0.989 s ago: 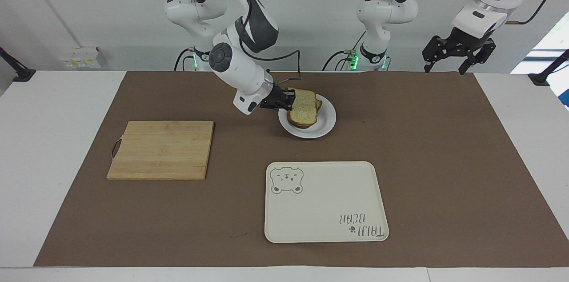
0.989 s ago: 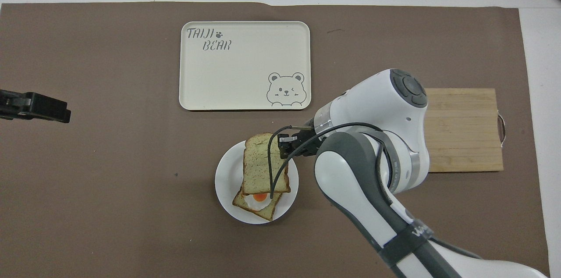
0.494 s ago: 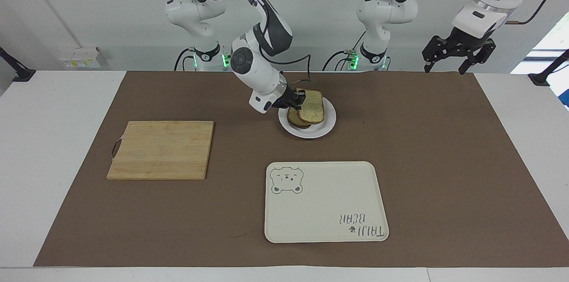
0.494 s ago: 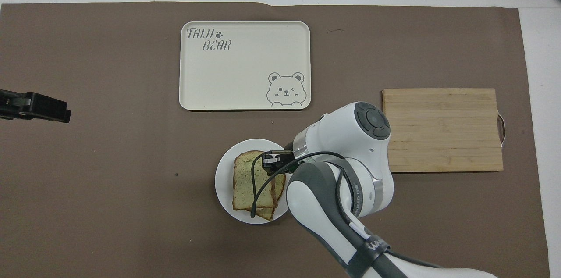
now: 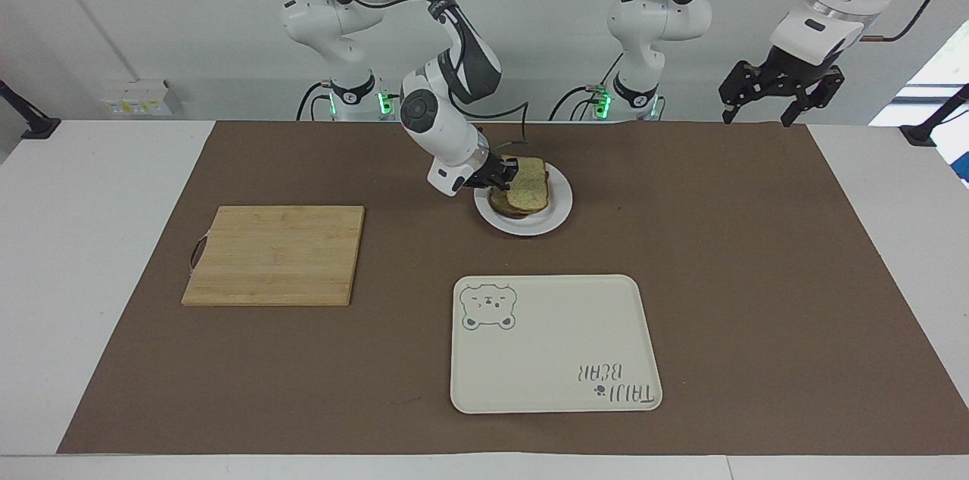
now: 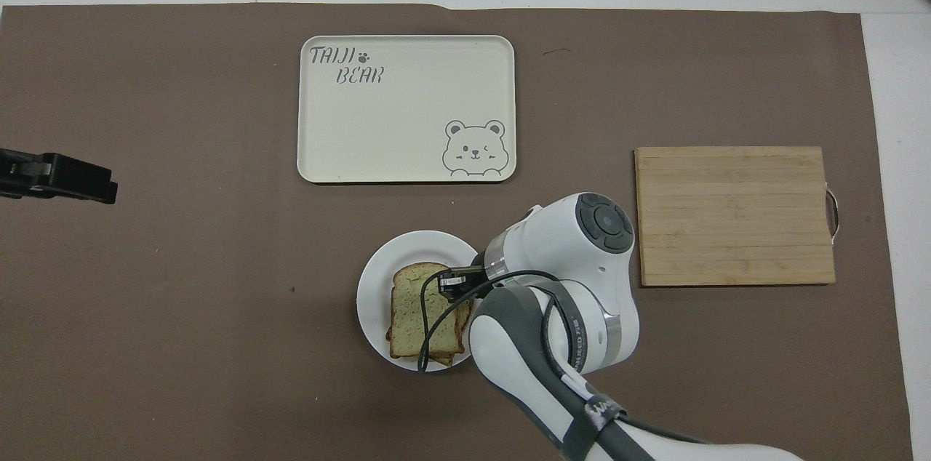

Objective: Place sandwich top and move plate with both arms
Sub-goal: 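Lower the bread onto the egg and open the right gripper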

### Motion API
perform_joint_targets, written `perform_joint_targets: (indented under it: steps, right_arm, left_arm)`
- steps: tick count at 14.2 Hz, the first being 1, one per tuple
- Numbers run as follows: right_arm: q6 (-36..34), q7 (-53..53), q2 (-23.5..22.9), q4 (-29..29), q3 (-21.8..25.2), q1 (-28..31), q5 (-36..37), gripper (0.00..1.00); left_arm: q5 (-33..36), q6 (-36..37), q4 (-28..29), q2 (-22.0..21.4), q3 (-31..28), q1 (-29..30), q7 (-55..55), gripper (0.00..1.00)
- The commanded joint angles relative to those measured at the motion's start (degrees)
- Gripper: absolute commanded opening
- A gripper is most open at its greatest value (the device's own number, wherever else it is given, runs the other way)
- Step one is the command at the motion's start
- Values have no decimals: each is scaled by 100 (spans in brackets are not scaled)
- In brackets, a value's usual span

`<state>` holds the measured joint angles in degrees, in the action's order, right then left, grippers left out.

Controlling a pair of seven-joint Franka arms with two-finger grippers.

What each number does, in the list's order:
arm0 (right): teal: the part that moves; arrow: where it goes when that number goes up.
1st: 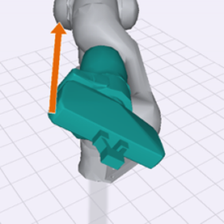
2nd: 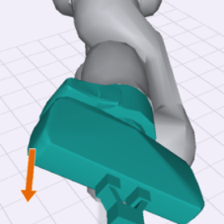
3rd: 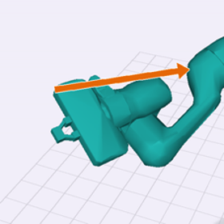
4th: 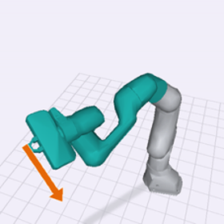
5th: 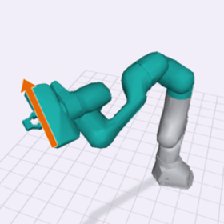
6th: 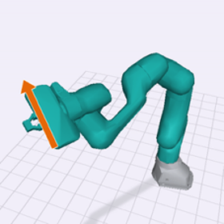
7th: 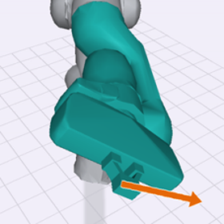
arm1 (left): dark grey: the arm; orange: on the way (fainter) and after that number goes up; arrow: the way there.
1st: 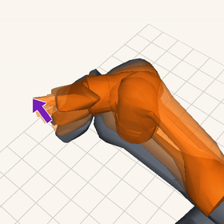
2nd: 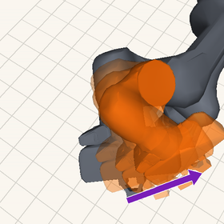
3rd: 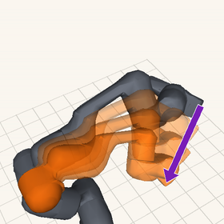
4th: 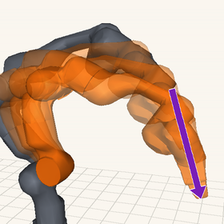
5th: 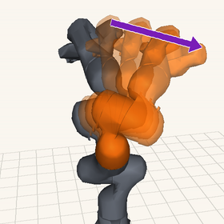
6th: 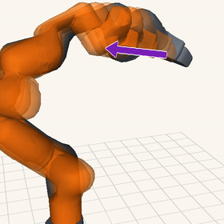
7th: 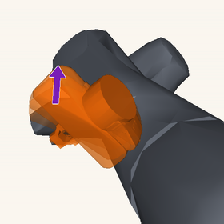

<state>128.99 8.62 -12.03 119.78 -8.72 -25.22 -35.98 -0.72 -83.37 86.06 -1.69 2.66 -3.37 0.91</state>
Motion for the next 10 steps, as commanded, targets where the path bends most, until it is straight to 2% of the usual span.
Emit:
perform_joint_targets:
  steps: [1,2,3,5,10]
  right_arm:
    - [196,-176,-19,107,10,-62,-208,0]
    - [266,-107,-19,116,2,-70,-208,0]
    - [267,16,-19,116,1,-71,-208,7]
    - [250,315,-28,98,1,-71,-208,100]
    - [302,299,-11,-113,98,52,-32,100]
  left_arm:
    - [19,-22,-11,-42,59,100,-20,100]
    - [20,-22,-11,-42,59,91,-20,100]
    - [20,-22,-11,-42,59,100,-20,100]
    - [20,-22,-11,-42,59,91,-20,100]
    - [20,-22,-11,-42,59,100,-20,100]
